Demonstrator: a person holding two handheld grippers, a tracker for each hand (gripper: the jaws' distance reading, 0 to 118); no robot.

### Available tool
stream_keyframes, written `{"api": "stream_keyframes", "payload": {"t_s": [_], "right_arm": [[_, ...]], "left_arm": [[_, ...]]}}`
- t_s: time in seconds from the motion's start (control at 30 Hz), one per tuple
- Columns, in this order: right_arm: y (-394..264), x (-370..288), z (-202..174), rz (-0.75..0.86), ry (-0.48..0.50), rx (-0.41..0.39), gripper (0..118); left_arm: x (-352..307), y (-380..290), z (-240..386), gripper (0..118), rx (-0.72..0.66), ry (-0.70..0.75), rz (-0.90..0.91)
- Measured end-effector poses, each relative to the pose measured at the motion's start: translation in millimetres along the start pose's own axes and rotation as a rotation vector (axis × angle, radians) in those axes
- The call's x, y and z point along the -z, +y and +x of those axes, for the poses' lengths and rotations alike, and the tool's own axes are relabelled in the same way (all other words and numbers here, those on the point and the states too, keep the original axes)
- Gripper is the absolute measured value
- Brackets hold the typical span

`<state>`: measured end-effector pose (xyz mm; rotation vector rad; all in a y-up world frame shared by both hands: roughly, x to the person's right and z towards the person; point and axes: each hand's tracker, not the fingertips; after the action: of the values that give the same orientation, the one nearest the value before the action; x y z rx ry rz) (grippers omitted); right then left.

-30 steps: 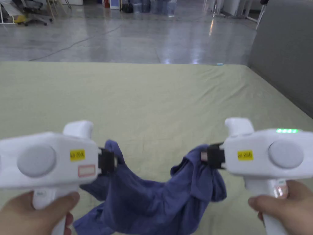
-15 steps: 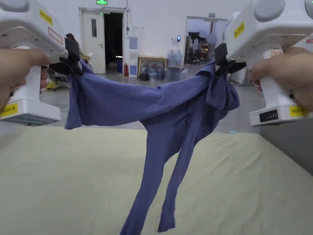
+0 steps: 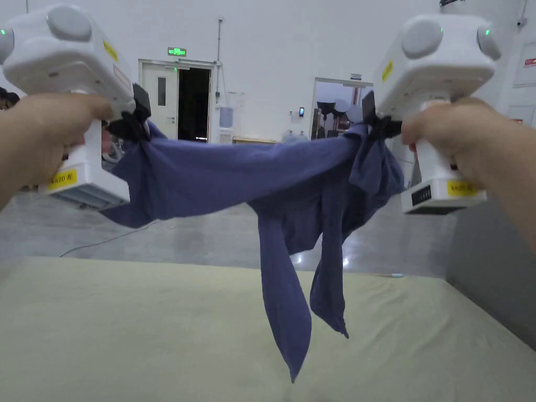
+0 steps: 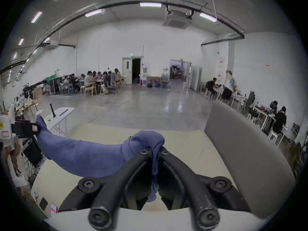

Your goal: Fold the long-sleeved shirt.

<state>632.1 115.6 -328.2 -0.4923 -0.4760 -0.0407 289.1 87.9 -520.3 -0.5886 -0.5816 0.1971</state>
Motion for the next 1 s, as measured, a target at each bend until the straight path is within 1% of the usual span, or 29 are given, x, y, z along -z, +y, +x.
{"api": "stream_keyframes", "payload": {"t_s": [0.1, 0.17, 0.23, 0.33, 0.4, 0.43, 0.47, 0.53, 0.6, 0.63, 0.73, 0.77, 0.83, 0.9, 0.93, 1.0], "right_arm": [[-62.1, 49.4, 5.3, -0.109, 0.025, -0.005, 2], [-121.5, 82.8, 7.9, -0.199, 0.038, 0.012, 2], [-185.9, 107.7, 10.0, -0.286, 0.058, 0.046, 2], [-285.3, 139.4, 14.2, -0.428, 0.092, 0.059, 2], [-342.4, 146.5, 14.6, -0.507, 0.095, 0.074, 2], [-369.3, 144.6, 14.3, -0.542, 0.104, 0.102, 2], [-392.1, 142.0, 13.8, -0.587, 0.112, 0.110, 2], [-427.8, 134.3, 17.4, -0.633, 0.128, 0.161, 2], [-449.4, 118.8, 20.8, -0.649, 0.116, 0.166, 2], [-455.4, 109.8, 22.6, -0.650, 0.122, 0.159, 2], [-467.9, 66.8, 21.8, -0.620, 0.148, 0.080, 2], [-473.1, 53.0, 22.1, -0.616, 0.156, 0.067, 2], [-486.0, 29.8, 22.0, -0.621, 0.176, 0.081, 2], [-502.5, 6.8, 15.3, -0.628, 0.200, 0.051, 2], [-512.4, -2.6, 12.6, -0.635, 0.198, 0.048, 2], [-534.7, -18.1, 7.2, -0.676, 0.186, 0.016, 2]], "left_arm": [[47.4, -59.8, -18.8, 1, -0.002, 0.019, -0.146], [84.1, -111.8, -45.2, 1, -0.019, 0.023, -0.245], [113.0, -171.1, -66.5, 1, -0.045, 0.031, -0.342], [150.2, -261.4, -107.3, 1, -0.081, 0.073, -0.498], [163.4, -314.3, -129.7, 1, -0.122, 0.070, -0.592], [165.7, -342.6, -138.9, 1, -0.149, 0.061, -0.641], [166.2, -366.4, -145.6, 1, -0.165, 0.057, -0.682], [157.7, -397.9, -153.5, 1, -0.168, 0.047, -0.725], [143.7, -415.3, -158.9, 1, -0.156, 0.049, -0.729], [133.1, -420.3, -161.3, 1, -0.155, 0.046, -0.726], [98.4, -423.0, -172.1, 1, -0.121, 0.010, -0.719], [82.3, -427.4, -173.1, 1, -0.115, 0.009, -0.719], [58.6, -441.2, -174.5, 1, -0.079, -0.004, -0.754], [37.6, -457.5, -176.2, 1, -0.073, -0.006, -0.776], [20.8, -469.9, -167.4, 1, -0.062, -0.009, -0.787], [1.9, -485.3, -166.3, 1, -0.041, 0.002, -0.797]]}}
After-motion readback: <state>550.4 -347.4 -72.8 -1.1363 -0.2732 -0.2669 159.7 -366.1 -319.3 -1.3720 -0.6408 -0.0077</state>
